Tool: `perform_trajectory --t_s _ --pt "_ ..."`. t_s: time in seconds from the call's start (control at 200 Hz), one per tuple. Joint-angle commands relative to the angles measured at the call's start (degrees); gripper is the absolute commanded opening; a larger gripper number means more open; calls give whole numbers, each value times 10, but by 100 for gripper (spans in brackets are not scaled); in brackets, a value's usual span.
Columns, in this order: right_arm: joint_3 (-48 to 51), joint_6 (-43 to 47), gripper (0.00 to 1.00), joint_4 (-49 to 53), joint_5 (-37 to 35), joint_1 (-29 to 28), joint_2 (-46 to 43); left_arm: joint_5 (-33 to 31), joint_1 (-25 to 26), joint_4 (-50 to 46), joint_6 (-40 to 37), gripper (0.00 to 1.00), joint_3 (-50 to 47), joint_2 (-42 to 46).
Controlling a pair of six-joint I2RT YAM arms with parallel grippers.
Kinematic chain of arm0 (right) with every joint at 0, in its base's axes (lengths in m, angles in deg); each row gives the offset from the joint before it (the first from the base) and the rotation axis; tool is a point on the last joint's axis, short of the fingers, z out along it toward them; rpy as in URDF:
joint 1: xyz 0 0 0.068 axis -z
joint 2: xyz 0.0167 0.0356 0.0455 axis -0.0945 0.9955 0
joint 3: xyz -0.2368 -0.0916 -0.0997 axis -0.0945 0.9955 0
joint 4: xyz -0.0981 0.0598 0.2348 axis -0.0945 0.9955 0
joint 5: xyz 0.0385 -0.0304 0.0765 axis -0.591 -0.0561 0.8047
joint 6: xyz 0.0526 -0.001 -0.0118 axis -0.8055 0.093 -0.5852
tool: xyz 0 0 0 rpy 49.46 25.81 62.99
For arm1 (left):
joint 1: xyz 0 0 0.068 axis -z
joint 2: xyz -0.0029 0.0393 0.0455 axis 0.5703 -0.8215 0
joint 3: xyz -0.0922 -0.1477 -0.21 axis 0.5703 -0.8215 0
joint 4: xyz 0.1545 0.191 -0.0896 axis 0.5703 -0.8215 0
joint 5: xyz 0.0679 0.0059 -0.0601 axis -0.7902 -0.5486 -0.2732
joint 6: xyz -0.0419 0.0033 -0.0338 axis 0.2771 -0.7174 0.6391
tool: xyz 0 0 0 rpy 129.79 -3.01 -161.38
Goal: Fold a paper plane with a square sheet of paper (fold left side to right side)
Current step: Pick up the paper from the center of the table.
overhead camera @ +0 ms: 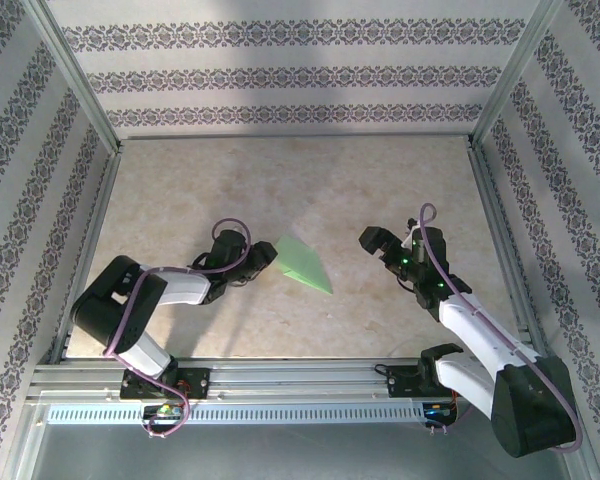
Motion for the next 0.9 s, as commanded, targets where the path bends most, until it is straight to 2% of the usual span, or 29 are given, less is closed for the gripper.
perform_trajectory --t_s 0.0,0.235,0.365,0.495,0.675,0.799,0.894 --pt "9 -11 98 -13 10 9 -16 9 7 70 28 43 18 -22" --pt "14 -5 97 -10 21 19 -24 14 7 80 26 30 40 -49" --pt "9 3 94 -12 43 24 -19 16 7 76 20 15 47 -49" --pt "-2 27 90 -9 73 29 -7 16 5 25 -28 0 59 -13" --pt "-35 102 85 -9 160 32 33 66 -13 -83 -162 0 90 76" --pt "-71 166 80 -11 278 33 73 125 -34 -171 -254 0 122 146" --pt "-88 189 82 -39 351 30 92 185 -49 -218 -311 0 145 192"
